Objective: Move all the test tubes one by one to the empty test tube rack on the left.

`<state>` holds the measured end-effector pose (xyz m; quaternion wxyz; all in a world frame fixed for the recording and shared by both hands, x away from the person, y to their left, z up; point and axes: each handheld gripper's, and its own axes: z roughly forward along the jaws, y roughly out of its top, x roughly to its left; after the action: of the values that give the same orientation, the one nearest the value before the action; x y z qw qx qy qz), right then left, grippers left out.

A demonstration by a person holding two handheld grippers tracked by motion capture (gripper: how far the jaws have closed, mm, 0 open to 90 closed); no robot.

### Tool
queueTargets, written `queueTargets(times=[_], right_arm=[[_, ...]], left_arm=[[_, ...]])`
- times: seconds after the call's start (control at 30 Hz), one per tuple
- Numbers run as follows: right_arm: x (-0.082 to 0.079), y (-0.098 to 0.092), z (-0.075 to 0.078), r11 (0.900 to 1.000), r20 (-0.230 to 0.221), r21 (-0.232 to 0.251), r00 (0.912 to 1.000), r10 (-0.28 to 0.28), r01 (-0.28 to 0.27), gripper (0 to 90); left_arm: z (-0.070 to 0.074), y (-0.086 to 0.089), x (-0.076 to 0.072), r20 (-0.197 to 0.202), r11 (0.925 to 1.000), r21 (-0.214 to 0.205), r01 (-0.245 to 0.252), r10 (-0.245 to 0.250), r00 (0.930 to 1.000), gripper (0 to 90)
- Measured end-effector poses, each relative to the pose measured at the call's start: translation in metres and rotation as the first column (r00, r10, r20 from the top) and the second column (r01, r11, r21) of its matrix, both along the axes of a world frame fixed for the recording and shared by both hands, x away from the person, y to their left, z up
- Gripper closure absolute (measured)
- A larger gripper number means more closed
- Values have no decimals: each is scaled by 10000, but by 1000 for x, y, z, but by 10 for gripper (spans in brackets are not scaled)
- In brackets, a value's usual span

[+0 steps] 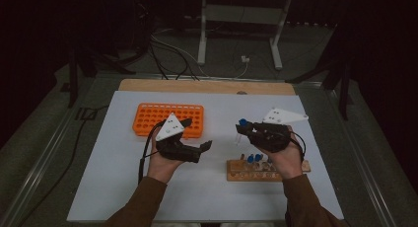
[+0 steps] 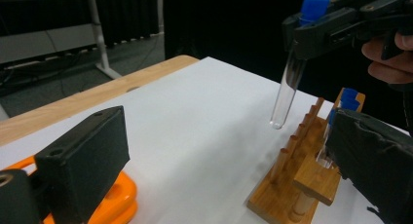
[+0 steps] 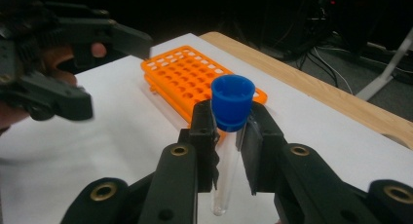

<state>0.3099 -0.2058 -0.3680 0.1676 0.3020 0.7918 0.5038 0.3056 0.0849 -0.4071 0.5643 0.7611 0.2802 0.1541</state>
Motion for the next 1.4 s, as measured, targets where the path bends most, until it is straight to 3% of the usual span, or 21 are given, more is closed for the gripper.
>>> queueTargets(times=[0.43,0.57,0.63,0.7,1.07,1.4], right_arm=[[1,25,1,9989,-29,111,9990,448,-448,768],[1,30,3,9983,-14,176,9985,549,-549,767],[0,34,3,9979,7,170,9980,631,-631,767],[0,35,3,9977,1,182,9979,650,-650,768],[0,39,1,9969,-73,203,9971,760,-758,768],[0,39,-1,9963,-170,279,9965,824,-819,767]], left_arm=[[-3,-31,5,-91,9989,138,445,-444,9990,181],[-4,-38,5,-150,9985,134,534,-532,9985,274],[-5,-41,6,-202,9979,34,653,-652,9977,365],[-5,-43,6,-211,9975,-18,711,-711,9972,385],[-6,-45,7,-246,9954,-214,931,-936,9953,631],[-6,-44,7,-131,9936,-81,1125,-1126,9936,762]])
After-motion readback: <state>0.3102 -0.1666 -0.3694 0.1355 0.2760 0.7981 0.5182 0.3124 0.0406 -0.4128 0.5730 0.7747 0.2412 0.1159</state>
